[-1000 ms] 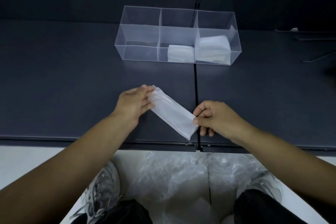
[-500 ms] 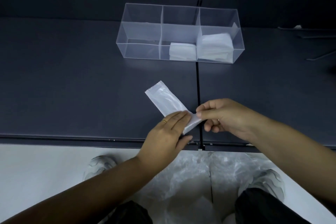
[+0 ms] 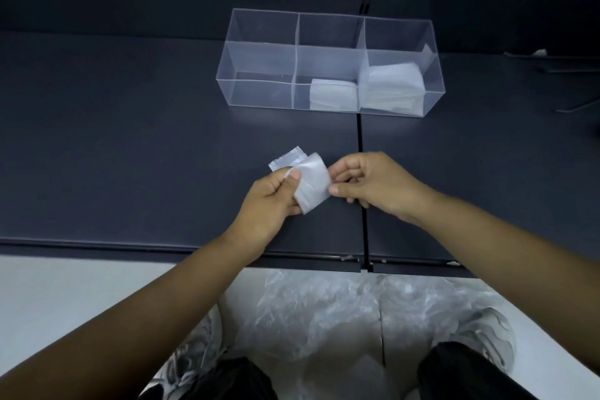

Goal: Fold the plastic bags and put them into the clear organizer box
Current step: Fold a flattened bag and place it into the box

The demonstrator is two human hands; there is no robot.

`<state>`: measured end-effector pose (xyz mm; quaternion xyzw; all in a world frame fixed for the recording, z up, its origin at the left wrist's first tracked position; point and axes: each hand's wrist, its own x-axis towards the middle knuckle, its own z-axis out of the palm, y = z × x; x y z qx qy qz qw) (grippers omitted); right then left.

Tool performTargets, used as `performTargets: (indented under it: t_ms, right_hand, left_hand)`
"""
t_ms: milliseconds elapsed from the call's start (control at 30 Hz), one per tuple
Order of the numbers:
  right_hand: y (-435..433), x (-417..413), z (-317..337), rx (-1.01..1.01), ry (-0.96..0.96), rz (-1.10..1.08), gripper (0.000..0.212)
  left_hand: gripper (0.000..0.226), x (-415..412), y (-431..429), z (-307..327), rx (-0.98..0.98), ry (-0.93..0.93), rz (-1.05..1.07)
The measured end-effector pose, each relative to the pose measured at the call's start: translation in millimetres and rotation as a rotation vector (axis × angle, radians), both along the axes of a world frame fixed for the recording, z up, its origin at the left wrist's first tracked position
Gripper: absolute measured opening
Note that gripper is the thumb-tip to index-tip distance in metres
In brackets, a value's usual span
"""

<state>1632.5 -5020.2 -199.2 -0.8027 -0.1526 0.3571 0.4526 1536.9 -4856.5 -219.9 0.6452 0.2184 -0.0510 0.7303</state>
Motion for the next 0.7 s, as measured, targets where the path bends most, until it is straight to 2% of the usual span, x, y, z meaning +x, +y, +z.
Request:
performTargets:
  t_ms: [67,167,233,267,333,400,433,500,700]
  right_hand:
    - [7.7,3.1,-3.2,-0.030,-0.029,-0.056,0.008]
    - [18.4,6.0,-6.6,-0.095,-0.074,-0.097,0.012]
    - [23.5,8.7,-7.5,-0.147,-0.086,-0.105,0.013]
    - [25.4,10.0,-7.6,-0.170,-0.086,-0.106,0.013]
    - [27.7,11.7,-7.3,-0.203,-0.083,-0.105,0.013]
    - [30.2,11.5,-6.5,-0.215,-0.092,-0.103,0.011]
    - [31.4,10.9,-5.8,-0.216,-0.103,-0.100,0.010]
    - [33.9,8.8,-4.3,-0.212,-0.138,-0.092,0.014]
    - [41.2,4.8,-0.9,-0.274,-0.238,-0.073,0.017]
  left_hand:
    - [0.025,4.8,3.3,0.4,-0.082,0.065,0.047]
    - [0.028,11.4,7.6,2.3,-0.168,0.138,0.139]
    - [0.029,12.2,11.9,3.6,-0.111,0.101,0.251]
    - [0.027,9.7,14.4,3.6,0.004,0.036,0.306]
    - [0.018,1.3,20.5,1.9,0.463,-0.170,0.310]
    - [0.021,-7.2,18.8,-2.2,0.931,-0.354,0.115]
    - [0.026,-9.6,14.7,-6.1,1.069,-0.373,0.003]
    - [0.037,-11.2,6.9,-13.2,1.211,-0.312,-0.141]
    - [0.063,-8.6,12.1,-26.5,1.453,-0.071,-0.336]
